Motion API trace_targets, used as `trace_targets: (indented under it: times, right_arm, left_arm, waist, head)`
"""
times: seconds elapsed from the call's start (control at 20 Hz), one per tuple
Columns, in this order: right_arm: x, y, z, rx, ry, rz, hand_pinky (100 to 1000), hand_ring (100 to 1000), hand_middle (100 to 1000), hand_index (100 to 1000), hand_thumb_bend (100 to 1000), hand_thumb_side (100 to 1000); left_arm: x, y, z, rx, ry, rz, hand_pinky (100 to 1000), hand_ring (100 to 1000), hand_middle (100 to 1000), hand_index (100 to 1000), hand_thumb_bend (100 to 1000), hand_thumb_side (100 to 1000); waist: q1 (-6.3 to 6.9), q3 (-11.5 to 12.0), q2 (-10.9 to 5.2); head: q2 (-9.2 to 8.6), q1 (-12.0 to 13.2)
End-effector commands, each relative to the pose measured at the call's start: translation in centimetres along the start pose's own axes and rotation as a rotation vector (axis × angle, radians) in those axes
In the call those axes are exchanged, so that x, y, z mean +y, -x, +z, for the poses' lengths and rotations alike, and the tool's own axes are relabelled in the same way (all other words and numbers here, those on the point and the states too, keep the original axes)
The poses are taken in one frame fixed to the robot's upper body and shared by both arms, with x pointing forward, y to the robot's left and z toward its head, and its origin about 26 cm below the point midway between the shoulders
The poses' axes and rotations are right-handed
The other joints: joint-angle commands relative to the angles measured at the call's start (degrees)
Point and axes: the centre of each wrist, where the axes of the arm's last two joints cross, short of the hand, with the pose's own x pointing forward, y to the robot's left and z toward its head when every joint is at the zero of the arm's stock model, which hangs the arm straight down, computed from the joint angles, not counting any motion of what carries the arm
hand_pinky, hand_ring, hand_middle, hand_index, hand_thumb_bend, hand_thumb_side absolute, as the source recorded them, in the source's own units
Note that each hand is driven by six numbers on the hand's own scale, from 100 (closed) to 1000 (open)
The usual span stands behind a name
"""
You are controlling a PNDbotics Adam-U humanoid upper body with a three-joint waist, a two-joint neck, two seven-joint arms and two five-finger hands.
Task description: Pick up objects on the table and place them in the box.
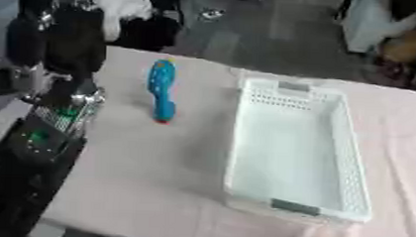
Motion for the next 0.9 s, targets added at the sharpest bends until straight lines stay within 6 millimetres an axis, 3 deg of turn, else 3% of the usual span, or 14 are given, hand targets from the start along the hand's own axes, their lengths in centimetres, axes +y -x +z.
trace_targets:
  times: [0.05,0.6,0.65,0.7,0.9]
  right_arm:
    - [-0.1,-0.3,-0.7,-0.024,-0.017,0.006,497,531,714,729,100,1000]
    - [0.0,-0.2,-0.6,-0.021,-0.025,0.004,497,527,715,730,100,1000]
    - [0.0,-0.2,-0.6,-0.019,-0.028,0.003,497,527,715,730,100,1000]
    - [0.0,-0.2,-0.5,-0.013,-0.032,0.003,498,527,717,731,100,1000]
    - [-0.1,-0.1,0.1,0.007,-0.046,0.001,500,525,719,731,100,1000]
  left_arm:
    - [0.4,-0.2,-0.6,-0.020,0.003,-0.010,767,798,854,884,380,920]
    - [0.6,-0.2,-0.6,-0.013,0.056,-0.032,783,810,883,920,350,924]
    - [0.8,-0.1,-0.7,-0.015,0.097,-0.045,783,810,883,920,350,924]
    - [1.1,0.0,-1.0,-0.025,0.167,-0.064,780,803,876,933,269,943]
    - [3.1,1.2,-3.2,-0.098,0.520,-0.147,771,771,838,927,228,966]
  waist:
    - [0.09,0.00,-0.56]
    - [0.12,-0.47,-0.47]
    - [0.15,-0.64,-0.49]
    - [0.28,-0.76,-0.69]
    - [0.84,-0.77,-1.66]
  head:
    - [-0.43,-0.08]
    - [-0.76,-0.11]
    - [-0.82,-0.25]
    - [-0.45,-0.18]
    - [0.45,-0.02]
